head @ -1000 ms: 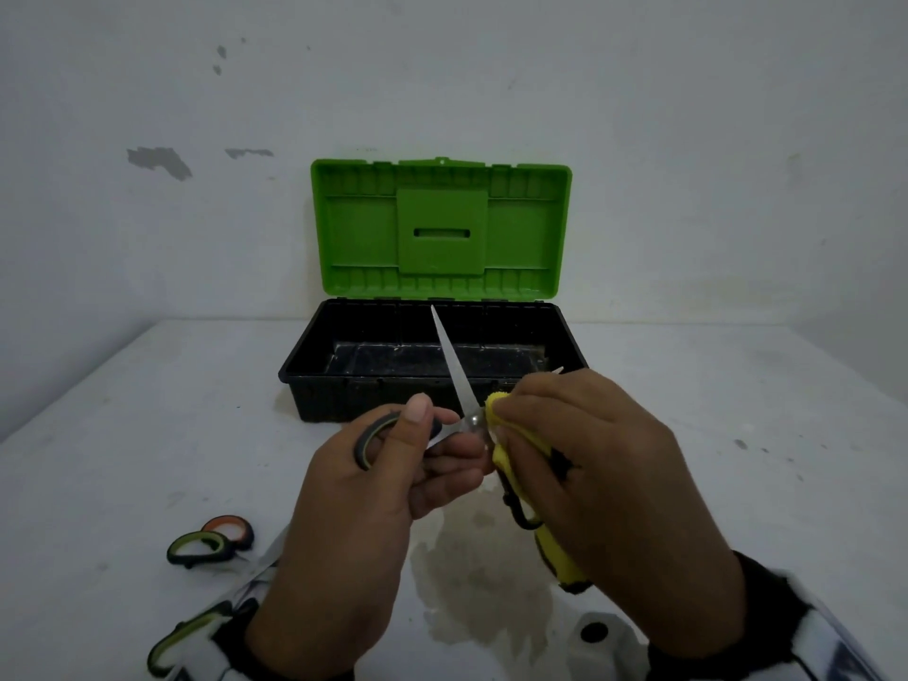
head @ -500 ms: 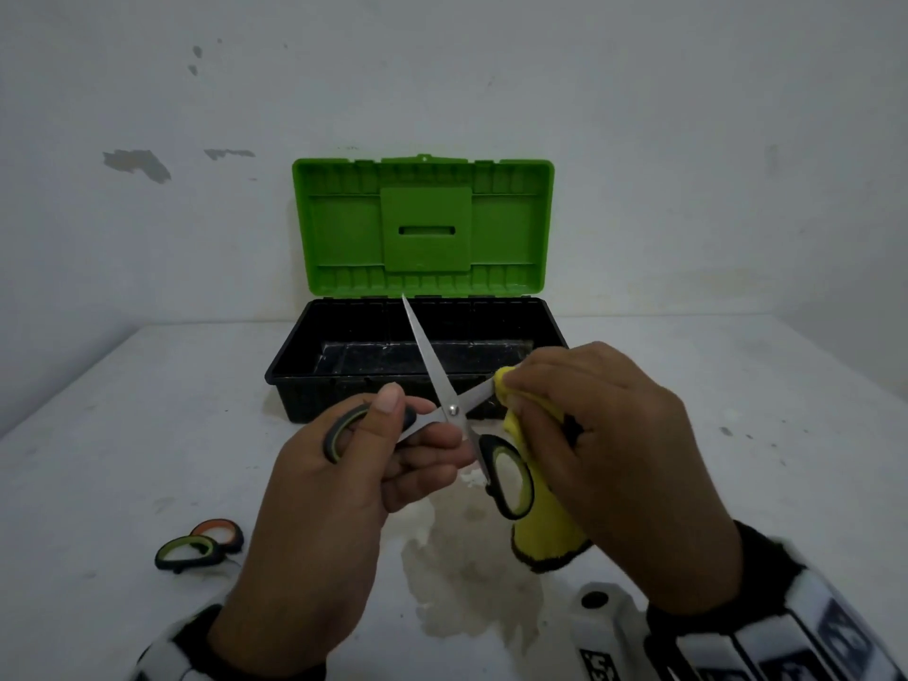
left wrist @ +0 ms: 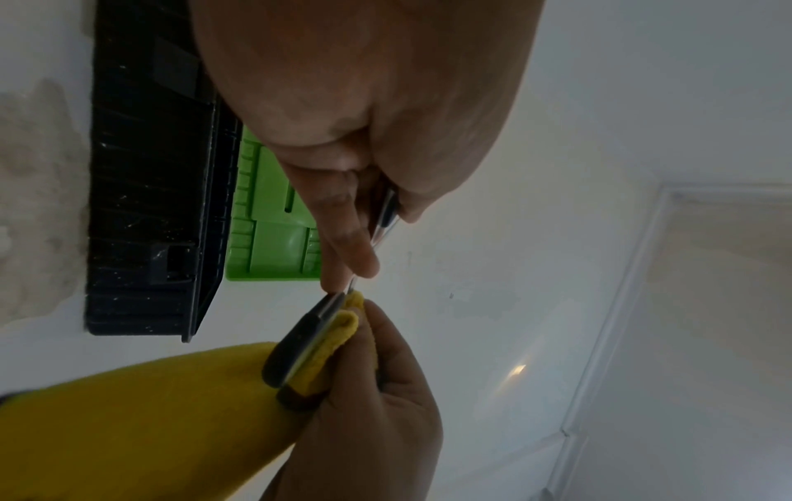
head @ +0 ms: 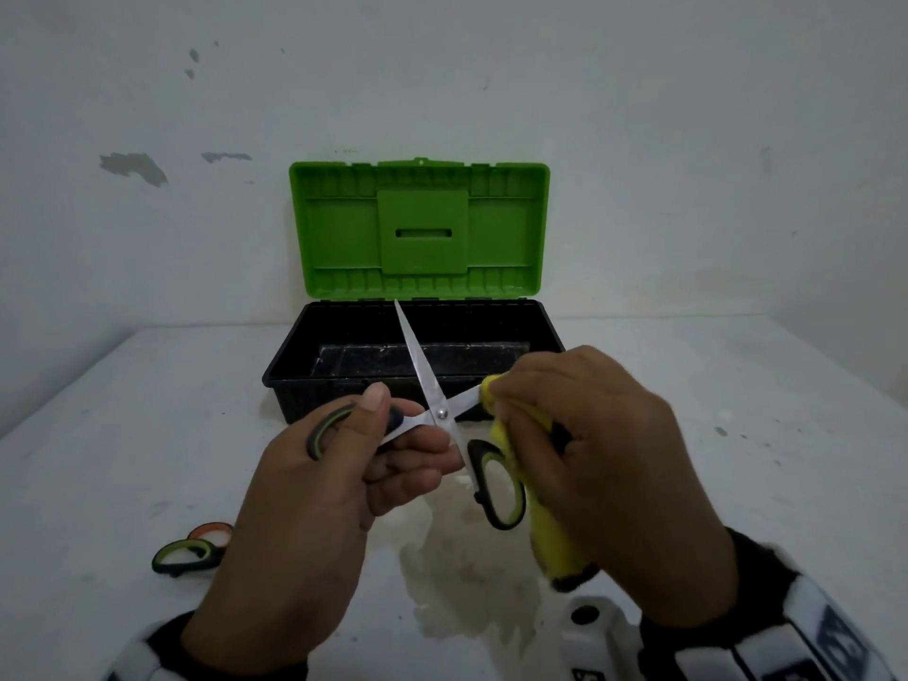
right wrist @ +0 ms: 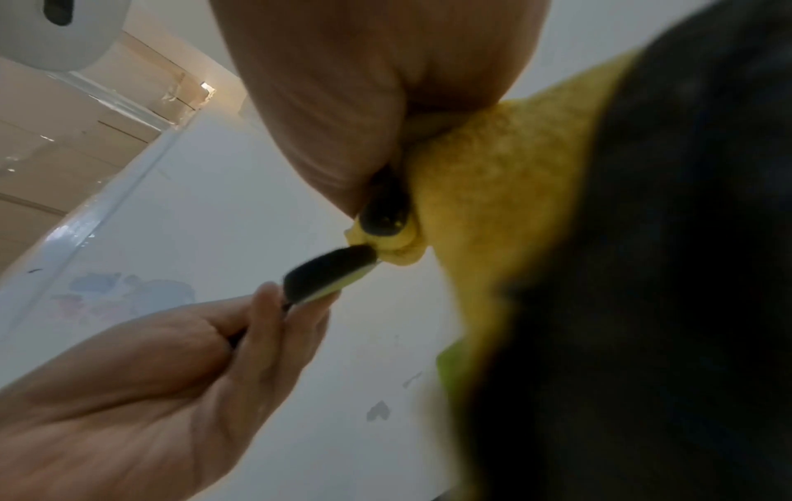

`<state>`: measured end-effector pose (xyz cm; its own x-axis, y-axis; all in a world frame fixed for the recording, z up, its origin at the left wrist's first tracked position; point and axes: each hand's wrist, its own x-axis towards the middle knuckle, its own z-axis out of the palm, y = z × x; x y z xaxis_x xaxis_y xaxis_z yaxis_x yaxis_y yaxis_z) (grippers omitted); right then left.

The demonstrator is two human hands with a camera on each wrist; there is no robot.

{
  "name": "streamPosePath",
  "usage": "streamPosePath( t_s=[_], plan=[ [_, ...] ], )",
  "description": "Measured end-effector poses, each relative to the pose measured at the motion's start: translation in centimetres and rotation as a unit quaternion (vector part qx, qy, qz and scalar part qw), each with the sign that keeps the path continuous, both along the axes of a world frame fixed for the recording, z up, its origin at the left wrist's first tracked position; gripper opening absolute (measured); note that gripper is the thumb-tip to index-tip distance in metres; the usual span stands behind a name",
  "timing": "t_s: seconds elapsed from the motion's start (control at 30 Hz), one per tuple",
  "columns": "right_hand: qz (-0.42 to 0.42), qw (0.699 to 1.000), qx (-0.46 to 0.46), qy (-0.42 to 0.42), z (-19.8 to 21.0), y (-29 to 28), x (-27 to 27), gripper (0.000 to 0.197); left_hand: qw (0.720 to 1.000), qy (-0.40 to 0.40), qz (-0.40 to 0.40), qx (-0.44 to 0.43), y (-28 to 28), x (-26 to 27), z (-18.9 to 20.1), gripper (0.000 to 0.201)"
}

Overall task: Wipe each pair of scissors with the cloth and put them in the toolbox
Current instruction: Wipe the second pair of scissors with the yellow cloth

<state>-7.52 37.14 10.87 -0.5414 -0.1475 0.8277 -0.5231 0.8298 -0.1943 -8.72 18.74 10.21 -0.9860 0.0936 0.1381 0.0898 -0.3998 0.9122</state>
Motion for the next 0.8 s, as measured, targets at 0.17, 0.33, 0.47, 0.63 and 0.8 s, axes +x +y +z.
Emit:
streamPosePath(
  t_s=[0.17,0.33,0.47,0.63,0.8],
  plan=[
    [-0.023,0.999,-0.025,0.005,0.3,0.3,-0.1,0.009,1.000,-0.012,0.000,0.016,-0.1,0.1,0.1,0.033],
    [-0.014,1.000,-0.021,0.006,0.1,0.5,-0.2,0.012,1.000,-0.013,-0.005,0.010,-0.3,0.2,0.1,0.032],
    [-0.062,0.997,-0.044,-0.016,0.2,2.2,-0.9,0.017,1.000,-0.021,-0.008,0.007,-0.2,0.2,-0.1,0.032],
    [-0.071,0.995,-0.067,-0.023,0.9,2.9,-0.5,0.012,1.000,-0.025,0.004,0.000,-0.3,0.1,-0.5,0.033],
    [0.001,0.999,-0.020,-0.032,1.6,-0.2,0.8,0.012,0.999,0.002,0.021,-0.030,0.0,0.2,-0.7,0.031]
  ],
)
